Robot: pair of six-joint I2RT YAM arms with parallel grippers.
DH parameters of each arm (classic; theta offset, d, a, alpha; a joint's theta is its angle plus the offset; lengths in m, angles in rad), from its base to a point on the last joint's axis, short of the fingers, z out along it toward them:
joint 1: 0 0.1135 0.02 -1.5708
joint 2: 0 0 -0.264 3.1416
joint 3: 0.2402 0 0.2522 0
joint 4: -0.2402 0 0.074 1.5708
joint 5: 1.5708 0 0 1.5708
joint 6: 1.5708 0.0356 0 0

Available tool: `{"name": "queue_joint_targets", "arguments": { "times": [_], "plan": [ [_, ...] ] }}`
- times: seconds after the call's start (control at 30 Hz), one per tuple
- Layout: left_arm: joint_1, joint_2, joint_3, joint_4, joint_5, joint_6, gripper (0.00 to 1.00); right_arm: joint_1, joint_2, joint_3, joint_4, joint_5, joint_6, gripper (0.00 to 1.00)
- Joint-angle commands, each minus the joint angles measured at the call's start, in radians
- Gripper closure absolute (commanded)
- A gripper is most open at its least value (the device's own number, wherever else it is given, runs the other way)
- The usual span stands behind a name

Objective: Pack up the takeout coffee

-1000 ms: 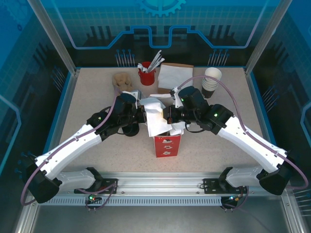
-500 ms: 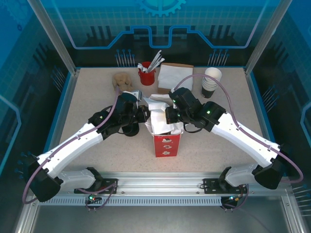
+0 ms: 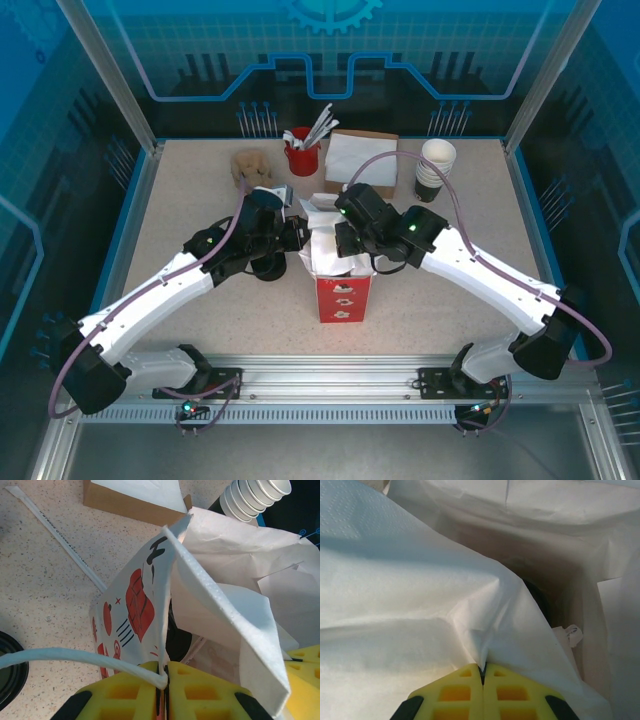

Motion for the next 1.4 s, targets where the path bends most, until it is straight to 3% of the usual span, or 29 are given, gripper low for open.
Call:
{"name": "queue_joint_targets", "arguments": {
  "times": [0.0,0.77,0.97,1.17,1.37],
  "plan": [
    [0.01,0.007,0.005,0.001,0.023,0.002,0.87,0.016,0.019,0.023,-0.041,0.053,-0.006,1.0],
    [0.012,0.015,-0.003,0.014,0.031,-0.004,0.87,0.015,0.085,0.052,-0.094,0.045,0.001,1.0],
    [0.013,0.016,-0.004,0.014,0.032,-0.005,0.87,0.016,0.075,0.122,-0.108,0.003,-0.023,0.77],
    [0.014,0.019,-0.003,0.018,0.035,-0.005,0.87,0.013,0.066,0.198,-0.142,0.023,-0.059,0.68],
    [0.016,0.026,-0.006,0.023,0.042,-0.008,0.87,-0.014,0.073,0.208,-0.105,-0.03,-0.084,0.68]
  ]
}}
